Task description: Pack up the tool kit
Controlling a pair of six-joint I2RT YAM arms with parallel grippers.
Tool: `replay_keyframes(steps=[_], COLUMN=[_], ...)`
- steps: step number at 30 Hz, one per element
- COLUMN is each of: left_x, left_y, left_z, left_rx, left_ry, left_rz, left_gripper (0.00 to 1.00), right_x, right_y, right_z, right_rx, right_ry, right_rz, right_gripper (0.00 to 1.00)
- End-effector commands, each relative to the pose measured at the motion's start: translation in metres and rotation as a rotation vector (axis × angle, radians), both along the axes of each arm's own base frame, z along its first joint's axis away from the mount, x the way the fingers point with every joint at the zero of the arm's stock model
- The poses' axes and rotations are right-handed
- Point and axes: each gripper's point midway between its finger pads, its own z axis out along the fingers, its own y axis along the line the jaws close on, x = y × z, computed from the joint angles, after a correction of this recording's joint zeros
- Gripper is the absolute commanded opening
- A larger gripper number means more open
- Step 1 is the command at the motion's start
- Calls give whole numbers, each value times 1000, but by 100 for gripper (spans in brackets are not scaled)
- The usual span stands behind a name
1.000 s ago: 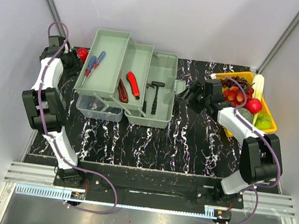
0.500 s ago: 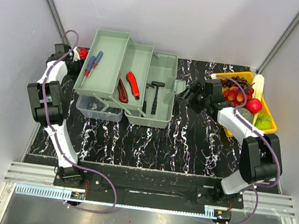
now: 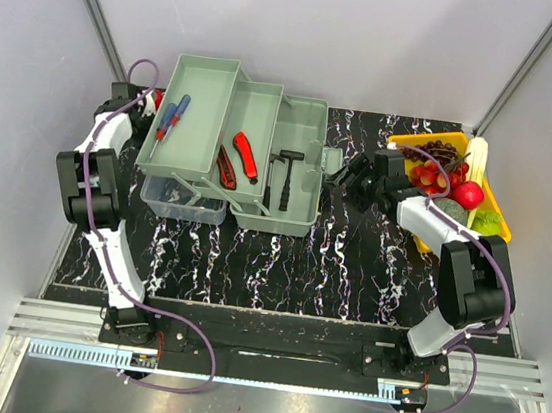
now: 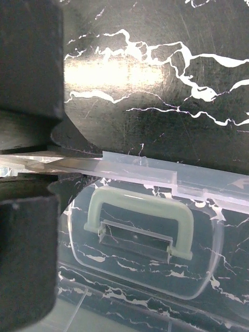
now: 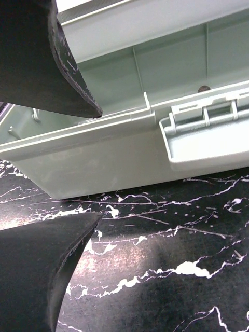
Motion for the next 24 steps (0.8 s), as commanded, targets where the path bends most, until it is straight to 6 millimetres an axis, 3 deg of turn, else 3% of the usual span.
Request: replay_keyframes(steps=[1,17,24], left_x=[12,8,6], left_y=[23,-7,-32], left_z=[74,191,233], left_rx=[135,201,354], left_ry=[-156,-376,-429], left_rz=[112,87,125], left_gripper=[0,0,0], right_x=[7,11,17], right_y=[-6,-24,-10], right_z=[-2,-39,-63], right_rx=[8,-102,-88], right_ry=[2,104,166], right_rz=[-64,-152,-127], right_gripper=[78,77,76])
